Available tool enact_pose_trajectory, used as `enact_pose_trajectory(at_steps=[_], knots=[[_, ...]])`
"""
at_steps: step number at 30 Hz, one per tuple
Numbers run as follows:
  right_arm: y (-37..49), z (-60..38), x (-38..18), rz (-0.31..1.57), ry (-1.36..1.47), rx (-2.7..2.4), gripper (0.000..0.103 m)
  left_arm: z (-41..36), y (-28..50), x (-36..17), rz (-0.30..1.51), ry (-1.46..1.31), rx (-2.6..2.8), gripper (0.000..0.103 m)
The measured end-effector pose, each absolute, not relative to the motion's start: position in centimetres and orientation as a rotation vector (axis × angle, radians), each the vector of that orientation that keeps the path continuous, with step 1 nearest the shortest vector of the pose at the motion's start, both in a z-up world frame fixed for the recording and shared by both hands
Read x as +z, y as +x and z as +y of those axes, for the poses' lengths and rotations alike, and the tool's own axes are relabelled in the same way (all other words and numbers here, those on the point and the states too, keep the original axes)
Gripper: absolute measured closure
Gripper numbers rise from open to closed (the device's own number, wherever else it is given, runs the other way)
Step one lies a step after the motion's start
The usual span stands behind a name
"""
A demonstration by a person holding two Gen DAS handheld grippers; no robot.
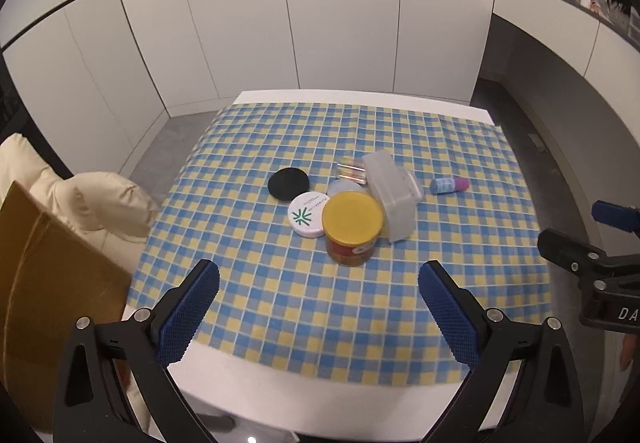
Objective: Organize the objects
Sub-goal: 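Grasp the yellow-lidded jar with the left tool while the right tool grasps the translucent plastic box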
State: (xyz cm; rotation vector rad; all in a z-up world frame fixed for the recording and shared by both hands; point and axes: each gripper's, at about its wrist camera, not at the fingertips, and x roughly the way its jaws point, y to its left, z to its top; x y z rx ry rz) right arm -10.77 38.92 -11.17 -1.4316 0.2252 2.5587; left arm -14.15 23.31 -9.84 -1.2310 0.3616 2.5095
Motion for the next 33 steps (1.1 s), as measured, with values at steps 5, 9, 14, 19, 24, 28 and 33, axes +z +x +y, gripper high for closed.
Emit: enact_pose_trajectory(at_steps=[5, 9, 14, 19, 24, 28, 33], knots=[[-13.6, 37.4, -13.5, 0.068, -1.467, 2.601, 0.000, 24.4, -15.7, -13.4, 0.364, -1.265, 2.448, 0.019], [-15.0, 36.1, -15.4, -0.046, -1.458, 2.629, 0.002, 24.8, -17.4, -15.9, 0.355, -1.311, 2.434, 0.021], [-16.3, 35.3, -18.3, -0.086, -1.489, 2.656, 0.008, 25.0, -19.2, -18.3, 0.323, -1.333, 2.392, 0.024], [-17.5, 36.1, -20.4, -0.035, -1.526, 2.636, 0.009, 25.4, -20.7, -19.6, 0.305, -1.301, 2.379, 0.024], [-18.3, 36.9, -21.3, -0.013, -1.519, 2.633, 0.009, 26.0, -21.8, -20.0, 0.265, -1.273, 2.379, 0.031], [-18.9, 36.7, -21.7, -0.006, -1.529, 2.637, 0.009, 26.4, -22.0, -19.8, 0.246, -1.253, 2.342, 0.049], [-19.4, 35.3, -22.3, 0.011, -1.546, 2.657, 0.009, 25.5, -21.4, -19.4, 0.266, -1.255, 2.399, 0.049]])
